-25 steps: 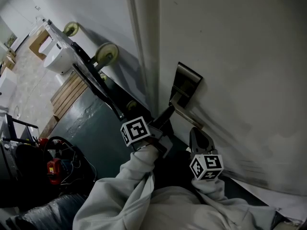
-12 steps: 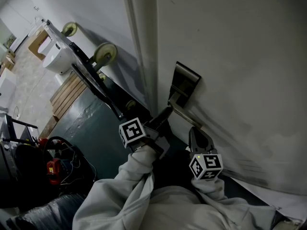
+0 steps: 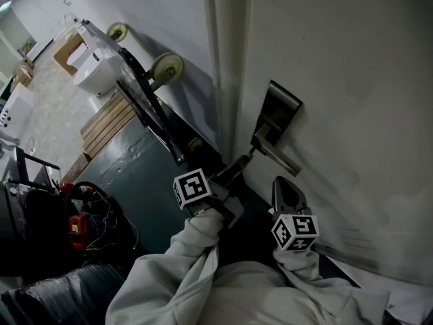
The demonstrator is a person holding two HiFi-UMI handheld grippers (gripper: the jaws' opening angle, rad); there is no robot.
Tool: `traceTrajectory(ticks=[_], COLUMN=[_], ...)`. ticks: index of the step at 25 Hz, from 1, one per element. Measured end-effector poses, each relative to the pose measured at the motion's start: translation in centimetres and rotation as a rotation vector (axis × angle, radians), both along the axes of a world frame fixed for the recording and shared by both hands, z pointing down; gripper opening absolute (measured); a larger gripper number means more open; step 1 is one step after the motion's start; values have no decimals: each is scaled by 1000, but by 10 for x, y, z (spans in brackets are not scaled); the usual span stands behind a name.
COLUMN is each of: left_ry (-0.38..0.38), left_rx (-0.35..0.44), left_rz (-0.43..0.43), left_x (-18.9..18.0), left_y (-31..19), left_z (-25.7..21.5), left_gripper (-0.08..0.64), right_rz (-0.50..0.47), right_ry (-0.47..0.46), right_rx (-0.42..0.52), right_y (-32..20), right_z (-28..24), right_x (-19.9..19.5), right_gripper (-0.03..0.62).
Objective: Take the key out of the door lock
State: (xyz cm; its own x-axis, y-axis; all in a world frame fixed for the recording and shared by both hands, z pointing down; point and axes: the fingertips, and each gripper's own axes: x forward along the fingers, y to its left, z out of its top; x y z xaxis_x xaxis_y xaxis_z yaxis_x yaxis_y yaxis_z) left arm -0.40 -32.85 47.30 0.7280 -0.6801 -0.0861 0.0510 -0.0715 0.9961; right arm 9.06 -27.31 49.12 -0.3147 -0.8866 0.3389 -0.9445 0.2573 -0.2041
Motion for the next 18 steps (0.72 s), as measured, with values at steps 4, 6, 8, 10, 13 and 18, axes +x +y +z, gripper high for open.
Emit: traceTrajectory(ticks=[4, 6, 8, 10, 13, 18], left_ry=[-56, -83, -71, -63, -118, -126], left_rx=[31, 39, 54, 66, 68, 96], left_rz=[-4, -11, -17, -24, -42, -81], left_x=[-6, -9, -11, -13, -22, -35], left_y=[9, 11, 14, 16, 19, 24], left_z=[1, 2, -1, -3, 3, 0], left_gripper=[26, 26, 26, 26, 26, 26], right_rz=[-9, -10, -11, -16, -37, -74], right_ry=[0, -1, -4, -6, -6, -7], right_rx=[13, 17, 20, 22, 25, 30], right_y=[3, 4, 6, 6, 7, 6], right_z=[-3, -4, -5, -5, -5, -7], right_x=[-3, -3, -4, -6, -12, -23], right_gripper=[52, 52, 52, 52, 52, 52])
